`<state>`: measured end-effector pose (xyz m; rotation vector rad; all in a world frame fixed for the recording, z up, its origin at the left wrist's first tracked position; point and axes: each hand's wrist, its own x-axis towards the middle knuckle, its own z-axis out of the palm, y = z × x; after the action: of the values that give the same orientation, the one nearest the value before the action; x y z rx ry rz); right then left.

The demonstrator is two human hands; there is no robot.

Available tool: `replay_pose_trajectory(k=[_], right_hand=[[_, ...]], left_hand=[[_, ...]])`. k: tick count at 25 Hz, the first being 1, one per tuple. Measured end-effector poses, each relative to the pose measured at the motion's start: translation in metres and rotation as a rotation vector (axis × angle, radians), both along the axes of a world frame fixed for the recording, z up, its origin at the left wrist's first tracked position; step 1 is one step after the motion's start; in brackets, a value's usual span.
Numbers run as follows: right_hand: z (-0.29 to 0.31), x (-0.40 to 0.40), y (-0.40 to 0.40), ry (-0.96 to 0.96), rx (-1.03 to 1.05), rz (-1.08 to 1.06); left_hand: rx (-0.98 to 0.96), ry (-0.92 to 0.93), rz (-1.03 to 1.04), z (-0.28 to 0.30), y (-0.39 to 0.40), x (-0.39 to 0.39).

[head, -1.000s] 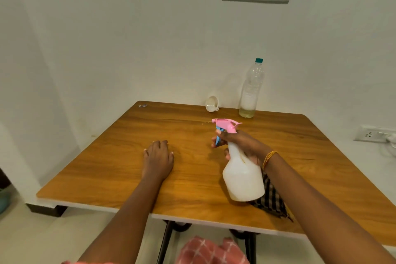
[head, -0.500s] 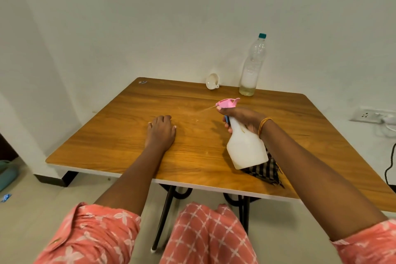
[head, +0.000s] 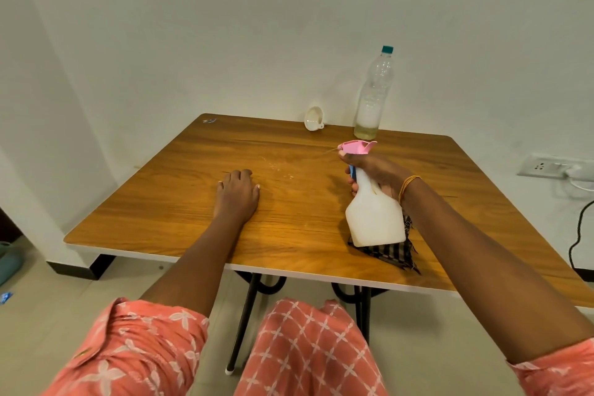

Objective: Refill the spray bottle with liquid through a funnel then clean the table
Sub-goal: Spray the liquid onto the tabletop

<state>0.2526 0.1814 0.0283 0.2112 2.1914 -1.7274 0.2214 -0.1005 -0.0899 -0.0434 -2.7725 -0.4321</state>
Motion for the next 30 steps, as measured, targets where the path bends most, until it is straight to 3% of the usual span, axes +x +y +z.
replay_pose_trajectory(k=[8,12,19,24,30], right_hand=[[0.001,0.004,0.003,0.058,0.043,-0.038],[-0.008,-0.001,0.007,0.099,-0.044,-0.246],[-0.004,0.006,0.006,0.051,-0.019,-0.13],[-0.002,-0.01,-0.016,0.174,-0.077,-0.151],[-0.006,-0.028,-0.07,0.451,-0.142,-0.064]], left_hand=[[0.01,0.009,-0.013,0.002,0.001,0.001],[0.011,0.011,-0.012,0.001,0.0,-0.001],[0.009,0.006,-0.018,0.001,0.001,-0.001],[0.013,0.018,-0.02,0.001,0.002,-0.002],[0.035,0.037,-0.022,0.001,0.003,-0.003]])
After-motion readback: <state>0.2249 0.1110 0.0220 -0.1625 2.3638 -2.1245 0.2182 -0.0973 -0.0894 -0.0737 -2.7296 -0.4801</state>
